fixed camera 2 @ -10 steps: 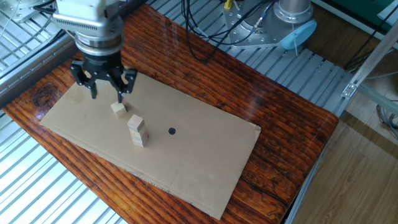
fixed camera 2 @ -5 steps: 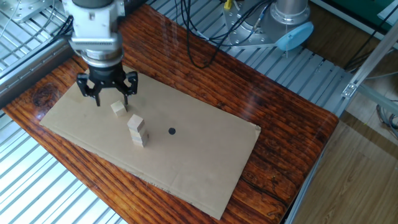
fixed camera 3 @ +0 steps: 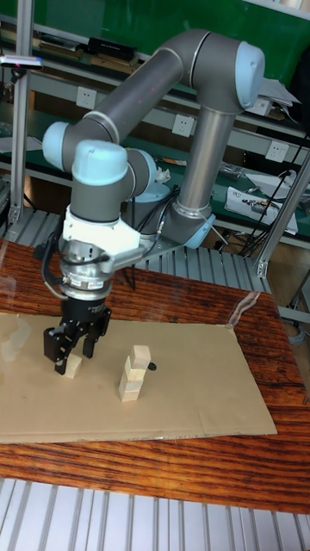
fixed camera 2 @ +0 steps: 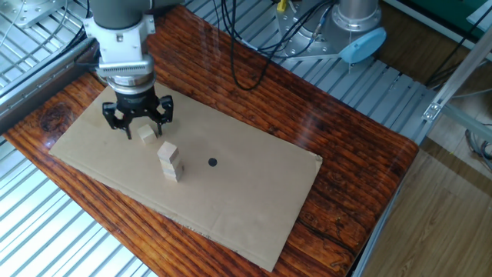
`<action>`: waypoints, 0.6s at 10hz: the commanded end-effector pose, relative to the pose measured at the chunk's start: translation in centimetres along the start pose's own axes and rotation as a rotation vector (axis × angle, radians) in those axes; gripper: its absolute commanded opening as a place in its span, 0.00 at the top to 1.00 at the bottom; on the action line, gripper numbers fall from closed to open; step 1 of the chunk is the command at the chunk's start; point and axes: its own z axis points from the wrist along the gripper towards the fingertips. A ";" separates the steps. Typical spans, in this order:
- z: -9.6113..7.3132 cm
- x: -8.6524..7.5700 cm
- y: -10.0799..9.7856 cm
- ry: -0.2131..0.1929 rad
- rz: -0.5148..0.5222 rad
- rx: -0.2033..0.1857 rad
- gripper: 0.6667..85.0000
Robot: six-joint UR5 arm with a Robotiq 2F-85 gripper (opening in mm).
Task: Stack the blocks in a vertical line of five
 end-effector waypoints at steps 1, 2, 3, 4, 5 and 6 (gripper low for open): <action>0.9 0.4 0.4 -0.001 0.032 -0.024 0.58; 0.8 0.4 0.3 -0.001 0.052 -0.020 0.77; 0.6 0.5 0.1 0.001 0.072 -0.008 0.97; -0.1 0.5 0.4 0.000 0.105 -0.019 1.00; -1.4 0.6 1.0 0.006 0.134 -0.057 1.00; -3.2 0.5 1.0 0.013 0.160 -0.089 1.00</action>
